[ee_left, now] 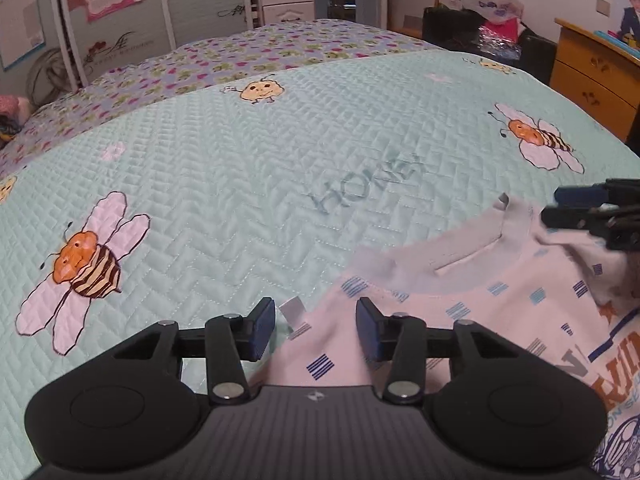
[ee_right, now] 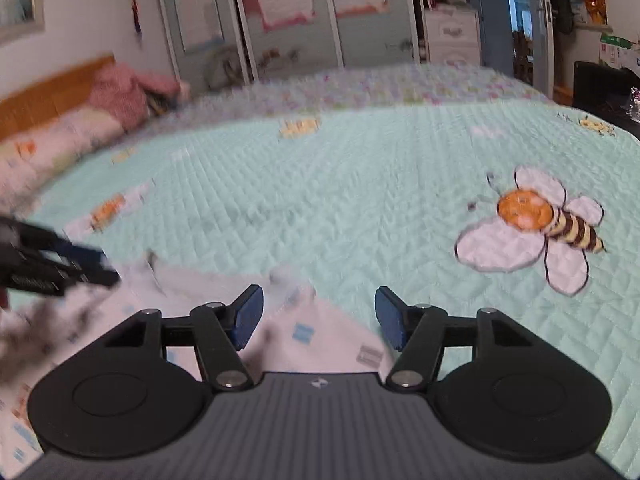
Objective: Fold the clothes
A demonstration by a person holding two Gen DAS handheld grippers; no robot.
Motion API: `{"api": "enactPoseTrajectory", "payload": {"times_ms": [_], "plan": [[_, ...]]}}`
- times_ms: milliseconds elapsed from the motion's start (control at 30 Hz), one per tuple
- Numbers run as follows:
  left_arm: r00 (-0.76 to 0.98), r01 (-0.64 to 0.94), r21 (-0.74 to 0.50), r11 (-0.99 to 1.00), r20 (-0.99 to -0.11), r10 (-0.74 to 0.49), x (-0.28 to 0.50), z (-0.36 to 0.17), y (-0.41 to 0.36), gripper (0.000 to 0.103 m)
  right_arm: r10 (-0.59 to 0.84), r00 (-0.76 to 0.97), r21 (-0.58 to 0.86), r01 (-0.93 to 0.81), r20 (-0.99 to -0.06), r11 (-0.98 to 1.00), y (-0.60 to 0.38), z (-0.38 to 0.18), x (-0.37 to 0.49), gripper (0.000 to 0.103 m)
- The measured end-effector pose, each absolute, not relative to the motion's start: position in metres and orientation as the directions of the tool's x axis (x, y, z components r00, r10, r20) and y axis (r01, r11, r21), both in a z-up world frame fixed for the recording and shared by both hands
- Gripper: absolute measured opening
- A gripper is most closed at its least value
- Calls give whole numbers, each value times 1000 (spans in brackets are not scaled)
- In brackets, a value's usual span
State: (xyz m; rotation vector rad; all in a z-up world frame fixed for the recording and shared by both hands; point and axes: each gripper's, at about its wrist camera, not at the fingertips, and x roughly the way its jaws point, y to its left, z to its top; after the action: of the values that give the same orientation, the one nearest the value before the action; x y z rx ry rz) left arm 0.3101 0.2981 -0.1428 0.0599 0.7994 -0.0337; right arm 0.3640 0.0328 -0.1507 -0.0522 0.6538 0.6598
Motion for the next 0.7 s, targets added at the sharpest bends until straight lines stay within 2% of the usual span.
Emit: {"api": "enactPoseTrajectory", "payload": {"times_ms": [100,167,233,267,300,400,567,633,700], "plan": [[668,101,-11,995,-741,-76,319,-151,299,54,529,588,114,-596,-611,795,41,-161,363,61],[662,114,-37,993,-742,-103,322,-153,300,53,526,596,110,-592,-606,799,39,-162,361,44],[657,127,-62,990,-743,-131,324,-156,300,34,532,596,125,-588,-601,799,36,-161,360,10],[664,129,-51,990,-737,-124,320,-155,297,9,541,591,140,-588,-598,797,35,-161,359,6],[674,130,-34,991,-730,-114,314,-152,293,5,544,591,147,-585,-596,797,34,-161,357,5],[717,145,13,989,-691,-96,292,-142,281,3,510,623,114,-563,-592,819,39,-159,344,4],[818,123,65,990,-571,-64,266,-107,278,3,435,708,-44,-548,-556,835,52,-127,328,4],[832,104,71,992,-552,-47,271,-97,281,3,415,731,-97,-545,-542,833,57,-112,333,4],[812,96,65,993,-582,-41,288,-95,285,3,392,737,-120,-535,-551,836,66,-104,347,4]]}}
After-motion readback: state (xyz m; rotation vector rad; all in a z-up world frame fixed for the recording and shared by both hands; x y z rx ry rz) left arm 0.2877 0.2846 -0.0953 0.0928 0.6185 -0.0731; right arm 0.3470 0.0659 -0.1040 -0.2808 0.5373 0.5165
